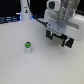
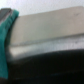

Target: Open the kcup holder, insert the kcup into the holder, and close the kcup holder

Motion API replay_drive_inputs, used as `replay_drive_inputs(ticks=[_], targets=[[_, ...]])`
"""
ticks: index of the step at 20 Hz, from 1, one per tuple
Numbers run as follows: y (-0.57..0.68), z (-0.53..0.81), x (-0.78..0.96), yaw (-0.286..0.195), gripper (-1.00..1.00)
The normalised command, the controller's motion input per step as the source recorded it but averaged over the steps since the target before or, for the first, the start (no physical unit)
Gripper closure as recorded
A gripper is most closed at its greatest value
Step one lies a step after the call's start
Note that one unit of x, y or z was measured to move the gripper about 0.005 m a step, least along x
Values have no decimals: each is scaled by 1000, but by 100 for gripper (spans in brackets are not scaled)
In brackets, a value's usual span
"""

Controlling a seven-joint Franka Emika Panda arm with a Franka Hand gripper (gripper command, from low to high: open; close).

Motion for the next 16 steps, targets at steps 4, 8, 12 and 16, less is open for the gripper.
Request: replay_drive_inputs(ticks=[4,8,12,16], targets=[[-75,387,205,-108,-100],[-276,415,91,-179,-100],[-412,374,-28,-241,-100],[-400,320,-60,-274,-100]])
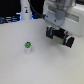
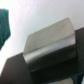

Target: Open the kcup holder, insert the kcup into the holder, and close the kcup holder

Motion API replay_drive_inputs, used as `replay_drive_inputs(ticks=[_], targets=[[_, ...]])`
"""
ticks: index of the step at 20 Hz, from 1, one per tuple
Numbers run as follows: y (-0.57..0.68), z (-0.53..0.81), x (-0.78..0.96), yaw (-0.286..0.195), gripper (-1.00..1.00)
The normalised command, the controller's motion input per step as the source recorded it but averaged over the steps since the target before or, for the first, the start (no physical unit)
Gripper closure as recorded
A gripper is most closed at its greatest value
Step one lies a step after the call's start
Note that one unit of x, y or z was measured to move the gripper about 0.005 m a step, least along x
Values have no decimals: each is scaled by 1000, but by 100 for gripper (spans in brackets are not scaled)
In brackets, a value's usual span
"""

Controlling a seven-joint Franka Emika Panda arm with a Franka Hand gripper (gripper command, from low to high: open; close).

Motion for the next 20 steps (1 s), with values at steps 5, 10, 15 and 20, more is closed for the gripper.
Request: replay_drive_inputs(ticks=[5,10,15,20], targets=[[-378,203,-108,-297,-100],[-406,63,-132,-297,-100],[-410,16,-214,-283,-100],[-378,-39,-281,-283,-100]])
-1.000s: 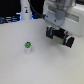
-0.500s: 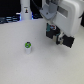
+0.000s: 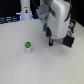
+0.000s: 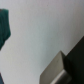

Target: Open the kcup holder, insert the kcup into the holder, and close the kcup holder

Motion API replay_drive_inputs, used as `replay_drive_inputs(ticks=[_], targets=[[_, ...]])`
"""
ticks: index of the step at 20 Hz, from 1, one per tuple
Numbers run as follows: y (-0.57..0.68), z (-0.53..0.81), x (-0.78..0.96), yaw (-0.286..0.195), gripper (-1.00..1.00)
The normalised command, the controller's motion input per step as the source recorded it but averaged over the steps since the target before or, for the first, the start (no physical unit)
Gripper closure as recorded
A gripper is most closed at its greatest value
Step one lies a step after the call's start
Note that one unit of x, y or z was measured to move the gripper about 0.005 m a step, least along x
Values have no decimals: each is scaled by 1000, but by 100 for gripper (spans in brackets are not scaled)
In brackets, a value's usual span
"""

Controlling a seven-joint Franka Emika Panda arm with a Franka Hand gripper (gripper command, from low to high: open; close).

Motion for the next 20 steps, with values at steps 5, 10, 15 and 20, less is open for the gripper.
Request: replay_drive_inputs(ticks=[5,10,15,20], targets=[[-391,-92,-300,-283,-100],[-390,-195,-332,-286,-100],[-429,-236,-303,-289,-100],[-405,-287,-387,-281,-100]])
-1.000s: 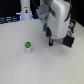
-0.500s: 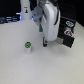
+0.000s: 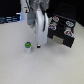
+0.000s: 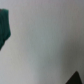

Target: Open the kcup holder, insert the kcup into the holder, and close the kcup holder

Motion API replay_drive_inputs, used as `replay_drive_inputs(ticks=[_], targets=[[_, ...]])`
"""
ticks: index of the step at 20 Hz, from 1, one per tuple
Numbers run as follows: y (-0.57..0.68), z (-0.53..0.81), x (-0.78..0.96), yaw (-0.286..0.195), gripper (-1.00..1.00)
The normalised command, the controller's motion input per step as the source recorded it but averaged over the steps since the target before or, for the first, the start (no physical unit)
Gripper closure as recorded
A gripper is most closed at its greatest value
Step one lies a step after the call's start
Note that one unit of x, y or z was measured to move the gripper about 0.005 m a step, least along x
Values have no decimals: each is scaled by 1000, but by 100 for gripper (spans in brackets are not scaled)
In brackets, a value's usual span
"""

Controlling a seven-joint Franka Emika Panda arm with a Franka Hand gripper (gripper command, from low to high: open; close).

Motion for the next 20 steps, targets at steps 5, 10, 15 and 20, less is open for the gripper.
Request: replay_drive_inputs(ticks=[5,10,15,20], targets=[[-429,-397,-377,-284,-100],[-465,-391,-241,-285,-100],[-255,-361,-26,-283,-100],[-50,-265,14,-224,-100]])
